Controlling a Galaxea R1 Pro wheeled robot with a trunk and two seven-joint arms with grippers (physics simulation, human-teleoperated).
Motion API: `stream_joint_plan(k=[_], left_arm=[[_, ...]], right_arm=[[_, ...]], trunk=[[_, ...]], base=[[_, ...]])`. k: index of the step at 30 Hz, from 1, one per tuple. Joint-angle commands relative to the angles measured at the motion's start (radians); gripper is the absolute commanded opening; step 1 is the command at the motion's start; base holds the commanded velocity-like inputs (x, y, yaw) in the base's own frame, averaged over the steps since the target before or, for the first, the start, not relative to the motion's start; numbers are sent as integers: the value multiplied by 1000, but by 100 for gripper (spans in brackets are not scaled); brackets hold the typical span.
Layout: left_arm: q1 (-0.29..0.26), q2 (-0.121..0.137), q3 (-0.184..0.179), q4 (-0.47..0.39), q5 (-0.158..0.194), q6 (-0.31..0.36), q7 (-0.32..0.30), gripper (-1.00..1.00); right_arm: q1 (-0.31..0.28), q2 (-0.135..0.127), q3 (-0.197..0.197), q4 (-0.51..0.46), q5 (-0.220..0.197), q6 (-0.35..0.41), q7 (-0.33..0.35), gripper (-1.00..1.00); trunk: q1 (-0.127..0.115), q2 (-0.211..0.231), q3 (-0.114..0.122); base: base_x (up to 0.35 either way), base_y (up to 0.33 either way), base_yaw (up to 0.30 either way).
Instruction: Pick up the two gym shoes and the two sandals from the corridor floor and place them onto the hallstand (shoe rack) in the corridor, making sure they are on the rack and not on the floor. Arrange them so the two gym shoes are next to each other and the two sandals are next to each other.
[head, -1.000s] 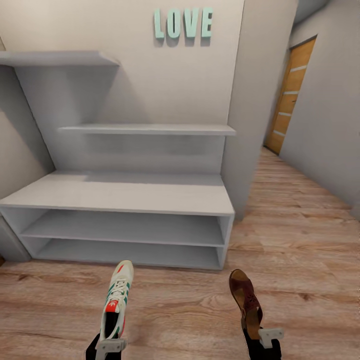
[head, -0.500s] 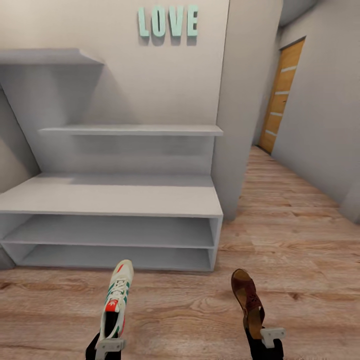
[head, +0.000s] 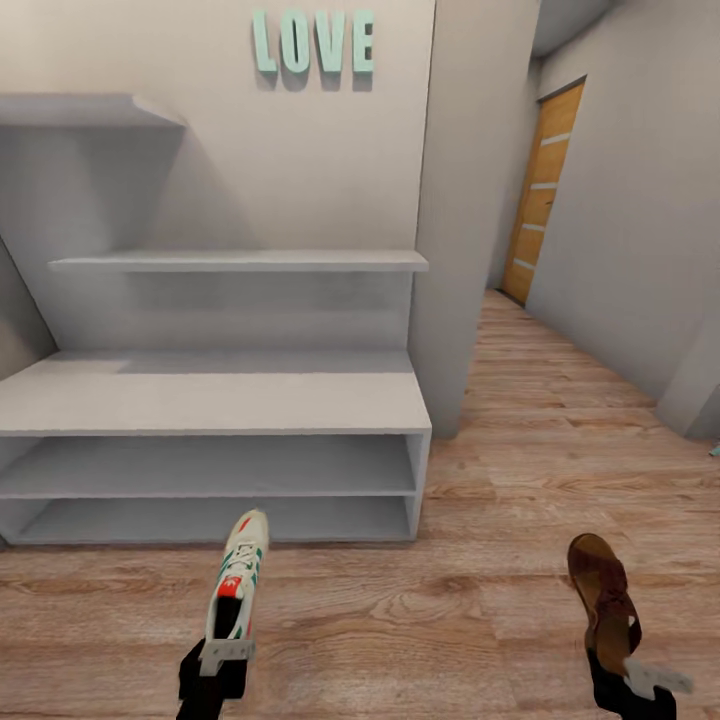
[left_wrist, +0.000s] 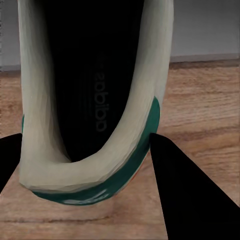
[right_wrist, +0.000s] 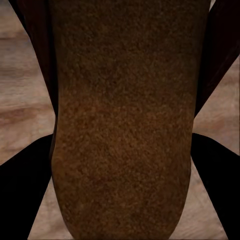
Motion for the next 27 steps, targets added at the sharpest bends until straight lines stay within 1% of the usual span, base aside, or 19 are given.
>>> stream_joint_plan(k=[1, 2, 4, 5, 6, 7, 8, 9, 10, 11, 13, 15, 17, 18, 22, 27], left_arm=[[-7, 0, 2, -11, -10, 20, 5, -100], [-17, 0, 3, -35, -10, 63, 5, -100], [-27, 1, 3, -58, -10, 106, 5, -100], [-37, 2, 4, -80, -9, 148, 4, -100], [-42, 3, 4, -91, -9, 168, 4, -100], [-53, 4, 5, -112, -9, 208, 4, -100], [-59, 4, 5, -121, -9, 226, 4, -100], [-75, 6, 6, -148, -9, 275, 4, -100], [-80, 6, 6, -155, -10, 288, 4, -100], [-94, 10, 7, -173, -9, 321, 3, -100], [-107, 16, 8, -183, -8, 342, 3, -100], [-128, 22, 9, -188, -7, 365, -1, -100], [-139, 24, 9, -189, -7, 378, -4, -100], [-151, 25, 9, -190, -6, 394, -8, -100], [-176, 26, 10, -191, -7, 436, -14, -100], [-204, 25, 10, -189, -9, 471, -15, -100]], right_arm=[[-1, -9, -14, 1, -2, -3, 9, -100], [-1, -25, -30, 1, -12, -2, 9, -100], [-1, -37, -43, 0, -19, -1, 9, -100], [0, -49, -53, 0, -23, -1, 9, -100], [0, -55, -57, 0, -24, 0, 9, -100], [-1, -67, -62, -1, -27, 5, 9, -100], [-1, -71, -64, -1, -27, 8, 9, -100], [-1, -84, -68, -2, -29, 25, 9, -100], [-1, -88, -69, -2, -29, 31, 9, -100], [-1, -101, -71, -2, -32, 50, 9, -100], [0, -113, -73, -2, -38, 63, 9, -100], [-1, -133, -82, -2, -59, 71, 9, -100], [-1, -144, -89, -1, -72, 75, 9, -100], [-1, -154, -95, -1, -87, 80, 9, -100], [-1, -174, -104, -1, -111, 109, 10, -100], [0, -181, -107, -1, -121, 133, 11, -100]], trunk=[[0, 0, -1], [0, 0, -1], [0, 0, -1], [0, 0, -1], [0, 0, -1], [0, 0, -1], [0, 0, -1], [0, 0, -1], [0, 0, -1], [0, 0, -1], [0, 0, -1], [0, 0, -1], [0, 0, -1], [0, 0, -1], [0, 0, -1], [0, 0, -1]], base=[[0, 0, -2], [0, 0, -2], [0, 0, -1], [0, 0, 0], [0, 0, 0], [0, 0, 0], [0, 0, 0], [0, 0, 0], [0, 0, 0], [0, 0, 0], [0, 0, 0], [0, 0, 0], [0, 0, 0], [0, 0, 0], [0, 0, 0], [0, 0, 0]])
